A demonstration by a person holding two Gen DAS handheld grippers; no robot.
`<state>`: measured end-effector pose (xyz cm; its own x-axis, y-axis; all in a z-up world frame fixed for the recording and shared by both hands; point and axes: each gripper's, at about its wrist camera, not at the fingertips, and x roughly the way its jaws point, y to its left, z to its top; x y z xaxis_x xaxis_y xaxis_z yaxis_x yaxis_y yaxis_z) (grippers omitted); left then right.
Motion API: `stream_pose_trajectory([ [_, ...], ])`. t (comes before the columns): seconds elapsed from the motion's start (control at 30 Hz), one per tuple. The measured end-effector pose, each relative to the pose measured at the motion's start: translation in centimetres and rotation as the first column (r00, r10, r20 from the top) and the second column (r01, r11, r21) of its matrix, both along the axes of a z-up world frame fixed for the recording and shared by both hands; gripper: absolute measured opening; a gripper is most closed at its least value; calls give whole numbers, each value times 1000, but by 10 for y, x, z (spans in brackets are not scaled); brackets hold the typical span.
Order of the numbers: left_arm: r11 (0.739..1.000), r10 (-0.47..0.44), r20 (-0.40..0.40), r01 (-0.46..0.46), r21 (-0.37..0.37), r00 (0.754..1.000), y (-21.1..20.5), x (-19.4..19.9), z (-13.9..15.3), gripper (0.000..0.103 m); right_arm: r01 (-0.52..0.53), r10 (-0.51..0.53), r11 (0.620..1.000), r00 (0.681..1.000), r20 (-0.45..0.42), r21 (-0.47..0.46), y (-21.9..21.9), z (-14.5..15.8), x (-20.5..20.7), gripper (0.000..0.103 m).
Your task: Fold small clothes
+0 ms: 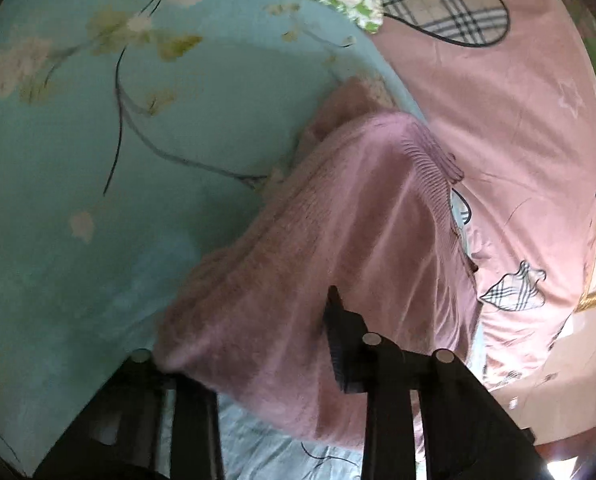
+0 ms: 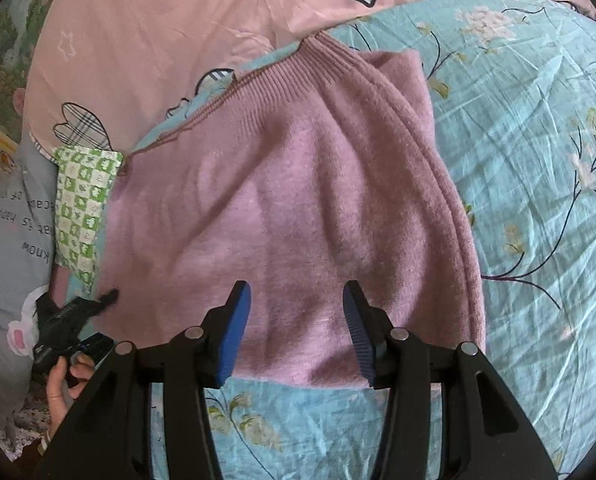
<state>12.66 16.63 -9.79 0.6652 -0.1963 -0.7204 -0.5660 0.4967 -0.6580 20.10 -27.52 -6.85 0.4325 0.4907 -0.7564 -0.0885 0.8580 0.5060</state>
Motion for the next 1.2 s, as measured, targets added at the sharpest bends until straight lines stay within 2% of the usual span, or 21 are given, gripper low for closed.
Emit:
stream_pose_trajectory([
  [0.1, 995, -50, 26, 47, 85, 998, -10, 6, 21, 12, 0, 0, 1000, 1000, 8, 14, -2, 3, -1, 49],
  [0.17, 985, -114, 77, 103, 140, 990, -22, 11, 41, 11, 5, -5, 1000, 1000, 13, 29, -4, 5, 1, 49],
  [0.3, 946, -277, 161, 240, 217, 947, -64, 34, 79, 9, 24, -25, 998, 999, 24, 63, -11, 10, 5, 49],
  [0.37, 909, -382, 199, 329, 256, 903, -95, 47, 95, 6, 25, -28, 995, 999, 40, 92, -14, 15, 9, 50],
  [0.43, 853, -501, 209, 437, 287, 840, -135, 61, 103, 6, 10, -15, 993, 999, 42, 114, -14, 19, 14, 49],
  [0.53, 750, -641, 144, 574, 330, 754, -190, 77, 90, 6, -10, 3, 989, 999, 44, 147, -15, 23, 27, 50],
  [0.57, 723, -671, 120, 610, 325, 732, -205, 82, 80, 6, -10, 4, 987, 999, 38, 161, -16, 23, 34, 53],
  [0.6, 708, -689, 102, 635, 309, 718, -214, 85, 71, 6, -6, 1, 986, 999, 34, 165, -16, 22, 38, 56],
  [0.63, 700, -697, 88, 649, 298, 712, -219, 87, 64, 6, -2, -3, 985, 1000, 30, 171, -17, 22, 43, 62],
  [0.67, 695, -702, 72, 660, 286, 709, -223, 89, 56, 6, 0, -5, 984, 1000, 24, 180, -18, 20, 49, 64],
  [0.8, 704, -696, 74, 659, 265, 714, -218, 92, 51, 6, -43, 43, 974, 999, 2, 224, -9, 11, 75, 64],
  [1.0, 698, -702, 70, 666, 262, 708, -215, 92, 50, 6, -133, 139, 952, 990, -3, 276, 30, -1, 109, 64],
  [1.2, 702, -700, 69, 668, 247, 711, -215, 93, 47, 6, -214, 223, 938, 975, -1, 271, 75, -8, 139, 63],
])
